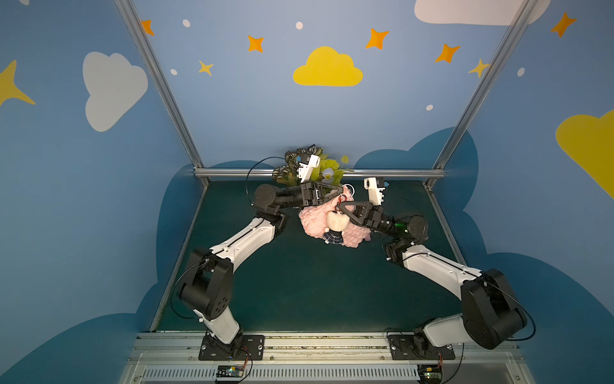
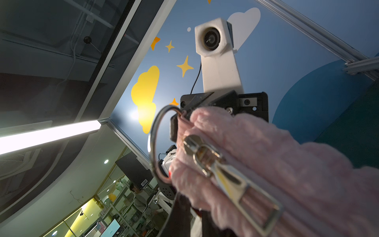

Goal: Remove the decoration from the bag
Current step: Remove the decoration item from the bag.

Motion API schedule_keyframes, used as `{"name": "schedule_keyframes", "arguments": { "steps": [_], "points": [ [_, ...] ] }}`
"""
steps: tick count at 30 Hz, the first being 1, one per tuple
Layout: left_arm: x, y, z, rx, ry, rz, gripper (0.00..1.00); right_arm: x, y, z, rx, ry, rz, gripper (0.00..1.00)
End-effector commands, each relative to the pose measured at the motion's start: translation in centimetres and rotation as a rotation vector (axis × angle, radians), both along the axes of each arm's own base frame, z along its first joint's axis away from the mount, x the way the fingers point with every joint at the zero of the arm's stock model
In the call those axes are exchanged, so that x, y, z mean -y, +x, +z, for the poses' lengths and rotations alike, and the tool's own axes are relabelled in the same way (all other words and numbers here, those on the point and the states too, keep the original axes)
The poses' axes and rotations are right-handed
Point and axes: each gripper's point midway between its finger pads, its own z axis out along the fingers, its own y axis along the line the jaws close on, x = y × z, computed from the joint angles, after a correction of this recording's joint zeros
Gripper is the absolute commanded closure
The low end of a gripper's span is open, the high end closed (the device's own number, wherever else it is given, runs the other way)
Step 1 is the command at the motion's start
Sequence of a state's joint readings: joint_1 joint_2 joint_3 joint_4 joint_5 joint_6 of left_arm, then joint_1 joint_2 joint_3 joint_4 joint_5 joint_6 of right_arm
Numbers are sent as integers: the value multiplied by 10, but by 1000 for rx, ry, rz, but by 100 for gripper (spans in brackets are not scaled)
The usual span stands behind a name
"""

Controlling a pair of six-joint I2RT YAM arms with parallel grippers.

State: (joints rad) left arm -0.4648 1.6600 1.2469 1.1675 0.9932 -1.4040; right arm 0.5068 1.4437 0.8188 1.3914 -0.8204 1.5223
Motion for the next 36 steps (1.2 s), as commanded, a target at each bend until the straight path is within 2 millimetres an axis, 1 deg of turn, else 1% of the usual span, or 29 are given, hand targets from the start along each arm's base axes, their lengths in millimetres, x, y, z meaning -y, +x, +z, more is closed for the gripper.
{"name": "schedule_keyframes", "arguments": {
  "steps": [1,4,7,12,19,24,27,32,36],
  "points": [
    [-6,-41,25,205,0,-17,98,7,25,4,-83,44,-85,100],
    [-6,-43,15,217,42,1,98,11,26,10,-85,63,-101,100],
    [-7,-47,10,231,66,11,98,15,29,13,-94,75,-120,100],
    [-6,-49,0,248,110,13,98,19,38,12,-119,86,-142,100],
    [-3,-52,-18,242,156,16,98,21,47,21,-132,121,-152,100],
    [5,-54,-29,234,181,9,98,20,53,27,-143,156,-140,100],
    [9,-52,-35,230,192,10,98,19,50,33,-134,165,-132,100],
    [10,-47,-45,222,217,29,98,26,40,55,-96,201,-133,100],
    [12,-43,-58,209,242,39,98,32,41,59,-94,215,-150,100]
  ]
}}
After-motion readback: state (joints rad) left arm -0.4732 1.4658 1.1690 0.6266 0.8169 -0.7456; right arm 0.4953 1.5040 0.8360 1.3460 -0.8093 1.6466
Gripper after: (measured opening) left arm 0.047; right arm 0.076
